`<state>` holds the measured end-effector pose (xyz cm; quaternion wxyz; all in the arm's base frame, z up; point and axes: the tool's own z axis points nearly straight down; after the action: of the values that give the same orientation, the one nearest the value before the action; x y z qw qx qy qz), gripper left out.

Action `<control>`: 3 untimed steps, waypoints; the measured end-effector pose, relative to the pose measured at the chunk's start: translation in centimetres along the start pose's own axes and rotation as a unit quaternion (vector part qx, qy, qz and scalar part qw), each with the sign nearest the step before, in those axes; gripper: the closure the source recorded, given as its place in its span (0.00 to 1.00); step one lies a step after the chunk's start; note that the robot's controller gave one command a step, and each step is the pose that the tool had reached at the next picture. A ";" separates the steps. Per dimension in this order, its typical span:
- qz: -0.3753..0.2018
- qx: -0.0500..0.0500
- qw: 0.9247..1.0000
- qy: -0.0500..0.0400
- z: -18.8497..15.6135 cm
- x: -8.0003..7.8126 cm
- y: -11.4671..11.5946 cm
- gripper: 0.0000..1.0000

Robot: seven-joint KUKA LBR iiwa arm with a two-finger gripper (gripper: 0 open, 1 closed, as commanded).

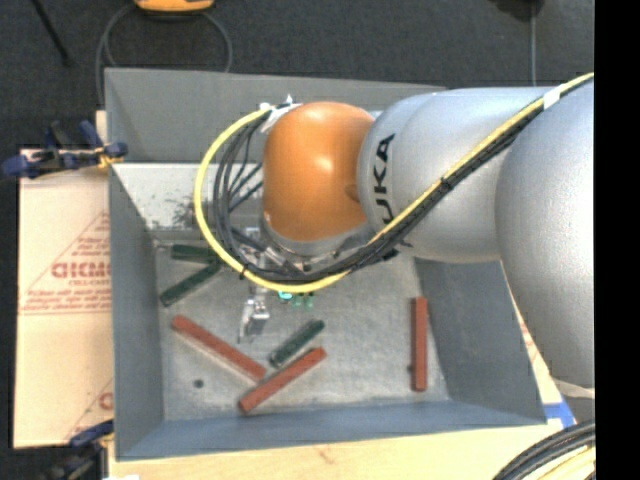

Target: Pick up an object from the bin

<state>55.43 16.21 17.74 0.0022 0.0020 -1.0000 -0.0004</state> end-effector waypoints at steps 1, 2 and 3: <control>0.002 -0.001 1.000 -0.004 -0.4 -0.2 -0.1 0.00; 0.059 -0.002 0.998 -0.006 9.9 5.0 1.3 1.00; 0.060 -0.002 0.998 -0.006 9.9 5.0 1.3 1.00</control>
Offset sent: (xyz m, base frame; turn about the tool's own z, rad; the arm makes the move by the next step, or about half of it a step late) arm -0.0552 0.0120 -0.1074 0.1188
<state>50.40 17.52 7.90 -0.0036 -0.0582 -0.9983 -0.0026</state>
